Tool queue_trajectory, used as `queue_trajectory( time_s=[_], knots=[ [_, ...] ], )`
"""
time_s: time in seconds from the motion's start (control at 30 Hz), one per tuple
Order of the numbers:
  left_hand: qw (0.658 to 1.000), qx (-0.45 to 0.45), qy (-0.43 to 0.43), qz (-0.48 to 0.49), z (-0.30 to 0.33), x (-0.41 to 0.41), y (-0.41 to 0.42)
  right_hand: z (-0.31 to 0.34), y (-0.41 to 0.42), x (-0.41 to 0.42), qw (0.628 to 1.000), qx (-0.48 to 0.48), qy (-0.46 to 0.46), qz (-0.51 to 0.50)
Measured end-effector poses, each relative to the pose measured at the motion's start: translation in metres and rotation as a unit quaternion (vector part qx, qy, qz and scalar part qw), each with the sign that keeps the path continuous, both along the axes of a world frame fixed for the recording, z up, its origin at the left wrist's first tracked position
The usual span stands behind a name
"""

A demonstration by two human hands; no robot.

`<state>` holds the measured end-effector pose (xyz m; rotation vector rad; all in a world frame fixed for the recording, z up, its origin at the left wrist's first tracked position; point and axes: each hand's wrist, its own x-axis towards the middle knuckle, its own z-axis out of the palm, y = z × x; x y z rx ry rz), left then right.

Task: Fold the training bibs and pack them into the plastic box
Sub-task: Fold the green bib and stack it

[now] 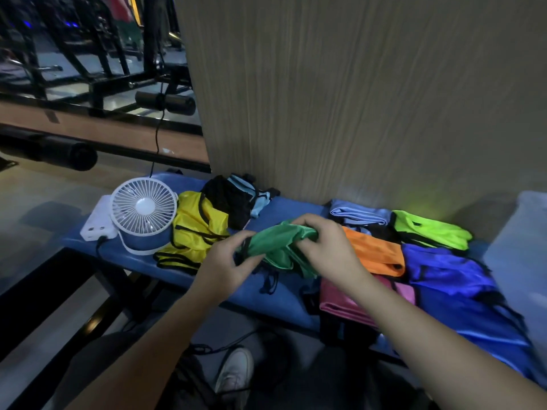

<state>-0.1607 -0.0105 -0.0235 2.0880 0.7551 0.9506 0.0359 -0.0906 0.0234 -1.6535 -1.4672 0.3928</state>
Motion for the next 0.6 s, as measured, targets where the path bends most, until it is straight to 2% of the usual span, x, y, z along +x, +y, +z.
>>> queue_trajectory(
  time_s=[0.13,0.4,0.47,0.6],
  knots=[
    [0.999,-0.015,-0.051,-0.005,0.029,-0.001,-0.008,0.016,-0.011,0.004,1.0,0.014,0.012,-0.02],
    [0.998,-0.006,-0.056,-0.014,0.099,-0.007,-0.018,0.05,-0.03,0.011,0.997,0.016,-0.047,-0.054],
    [0.999,-0.012,-0.046,-0.01,0.117,-0.008,-0.022,0.058,-0.036,0.009,0.998,0.024,-0.018,-0.055],
    [1.0,0.005,-0.009,-0.001,0.152,-0.012,-0.034,0.079,-0.051,0.005,0.994,0.033,0.101,-0.022]
  ],
)
